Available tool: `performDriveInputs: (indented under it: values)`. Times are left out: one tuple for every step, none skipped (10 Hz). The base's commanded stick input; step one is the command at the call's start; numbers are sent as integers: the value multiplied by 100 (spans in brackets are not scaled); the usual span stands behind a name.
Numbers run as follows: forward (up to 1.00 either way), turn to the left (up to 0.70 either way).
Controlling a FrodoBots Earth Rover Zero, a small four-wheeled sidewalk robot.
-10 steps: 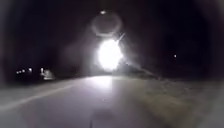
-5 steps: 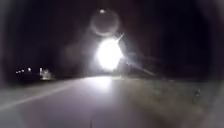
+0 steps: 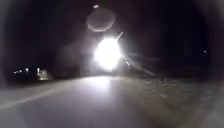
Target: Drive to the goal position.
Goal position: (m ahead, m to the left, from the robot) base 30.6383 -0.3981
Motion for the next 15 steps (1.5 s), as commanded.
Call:
performDriveInputs:
  values:
    - [100, 0]
    - [100, 0]
    - [100, 0]
    - [100, 0]
    - [100, 0]
    - [100, 0]
    - [100, 0]
    - [100, 0]
    - [100, 0]
    - [100, 0]
    - [100, 0]
    - [100, 0]
    - [100, 0]
    - [100, 0]
    - [100, 0]
